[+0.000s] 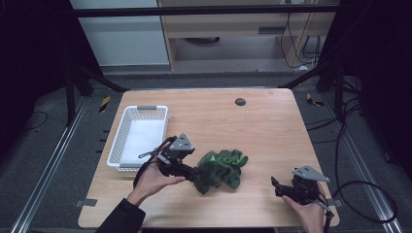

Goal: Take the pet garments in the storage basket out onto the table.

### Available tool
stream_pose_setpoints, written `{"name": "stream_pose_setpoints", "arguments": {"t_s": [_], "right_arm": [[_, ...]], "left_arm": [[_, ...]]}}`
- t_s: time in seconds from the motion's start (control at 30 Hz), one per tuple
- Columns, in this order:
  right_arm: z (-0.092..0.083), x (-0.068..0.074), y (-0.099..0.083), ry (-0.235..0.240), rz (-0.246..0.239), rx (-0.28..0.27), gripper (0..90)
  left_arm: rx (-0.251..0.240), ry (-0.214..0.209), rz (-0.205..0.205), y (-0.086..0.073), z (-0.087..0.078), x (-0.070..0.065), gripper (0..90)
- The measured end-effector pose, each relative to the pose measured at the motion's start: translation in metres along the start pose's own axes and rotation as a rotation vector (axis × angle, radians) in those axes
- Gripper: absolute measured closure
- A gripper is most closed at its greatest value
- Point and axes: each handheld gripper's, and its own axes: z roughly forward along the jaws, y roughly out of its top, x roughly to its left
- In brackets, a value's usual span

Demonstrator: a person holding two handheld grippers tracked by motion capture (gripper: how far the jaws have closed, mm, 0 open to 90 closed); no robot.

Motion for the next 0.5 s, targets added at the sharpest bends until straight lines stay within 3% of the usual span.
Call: {"name": "stream_pose_setpoints", "arguments": {"t_s": [0.13,0.33,0.4,0.43,0.47,0.5], "right_arm": [[0.0,0.0,0.0,0.0,-0.009,-0.004,8.6],[0.001,0.001,0.0,0.0,-0.016,-0.002,8.7],[0.001,0.001,0.0,0.004,-0.016,0.0,8.7],[0.001,0.001,0.0,0.004,-0.016,0.0,8.7],[0.001,0.001,-0.001,0.004,-0.021,-0.001,8.7],[0.001,0.001,-0.001,0.004,-0.021,-0.001,8.7]], "left_arm": [[-0.019,0.028,-0.032,-0.015,-0.006,0.002,20.1],[-0.064,0.084,-0.142,-0.052,-0.015,0.009,20.1],[-0.075,0.118,-0.173,-0.067,-0.02,0.01,20.2],[-0.075,0.118,-0.173,-0.067,-0.02,0.01,20.3],[-0.09,0.136,-0.202,-0.078,-0.023,0.011,20.3],[-0.09,0.136,-0.202,-0.078,-0.023,0.011,20.4]]}}
